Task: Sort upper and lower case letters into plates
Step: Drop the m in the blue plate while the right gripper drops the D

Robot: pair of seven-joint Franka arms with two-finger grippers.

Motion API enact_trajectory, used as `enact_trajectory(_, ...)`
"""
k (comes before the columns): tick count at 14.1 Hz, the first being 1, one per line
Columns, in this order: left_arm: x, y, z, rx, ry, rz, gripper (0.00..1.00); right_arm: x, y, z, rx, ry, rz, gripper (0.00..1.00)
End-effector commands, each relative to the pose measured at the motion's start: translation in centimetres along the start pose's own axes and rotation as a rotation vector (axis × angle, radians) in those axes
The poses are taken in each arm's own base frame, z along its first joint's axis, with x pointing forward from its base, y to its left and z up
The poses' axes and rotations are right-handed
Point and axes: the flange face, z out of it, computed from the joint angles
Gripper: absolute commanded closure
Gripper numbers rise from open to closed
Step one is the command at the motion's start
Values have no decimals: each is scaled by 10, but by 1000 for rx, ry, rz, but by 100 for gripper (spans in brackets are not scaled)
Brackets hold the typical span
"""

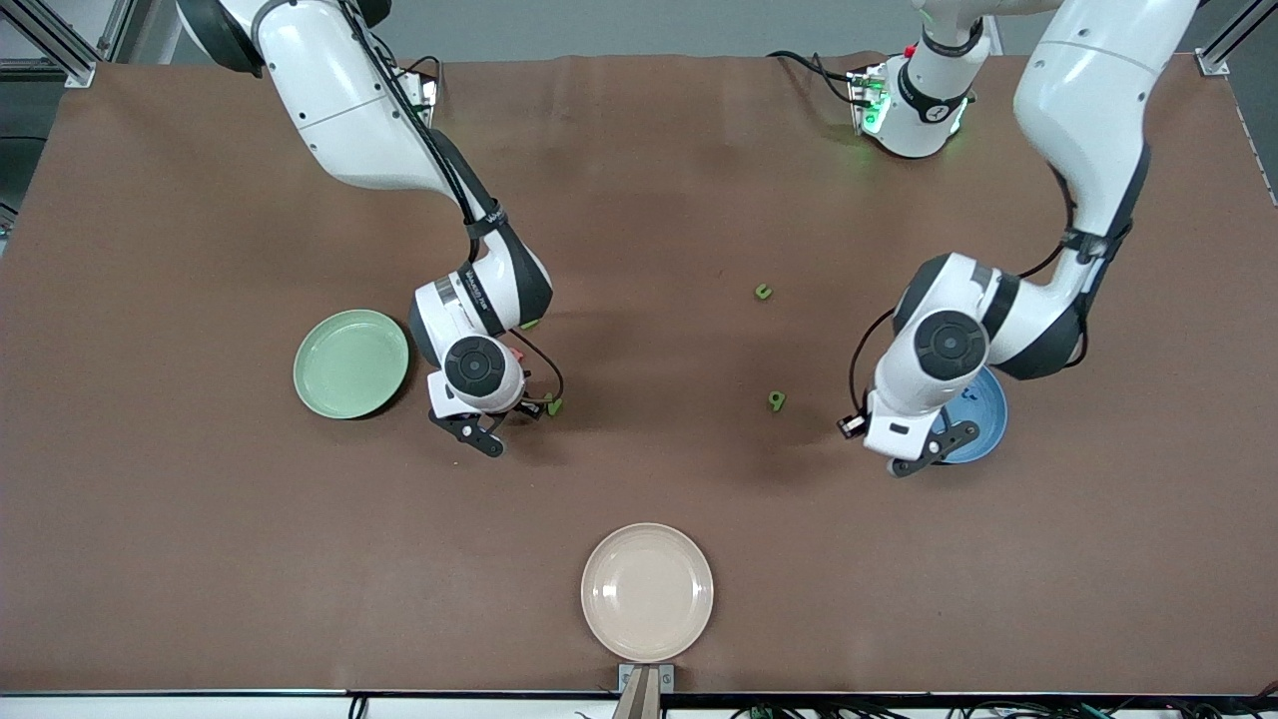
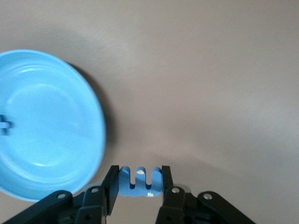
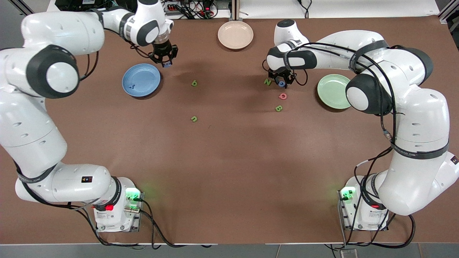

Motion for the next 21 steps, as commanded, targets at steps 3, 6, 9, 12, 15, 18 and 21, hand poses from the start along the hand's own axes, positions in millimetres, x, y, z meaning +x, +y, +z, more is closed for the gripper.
enact_trajectory(3,-11,-74,8,3,-22,137,85,-6,6,-3,24,-17,2,75)
enact_trajectory(6,-15,-107,36,29,-9,261,85,-4,6,-4,25,-16,5,97)
enact_trajectory(9,-15,-122,52,41,30,327,85,3,11,-16,25,-11,-22,99)
enact_trajectory(12,-19,-135,64,42,20,338,85,19,34,-37,-25,-49,-53,100)
enact_trajectory(15,-15,-146,77,19,23,376,84,28,56,-52,-98,-40,-111,100)
enact_trajectory(18,-13,-155,86,22,20,396,84,40,84,-55,-236,4,-172,100)
enact_trajectory(21,-14,-155,91,23,23,414,84,53,125,-54,-312,25,-255,100)
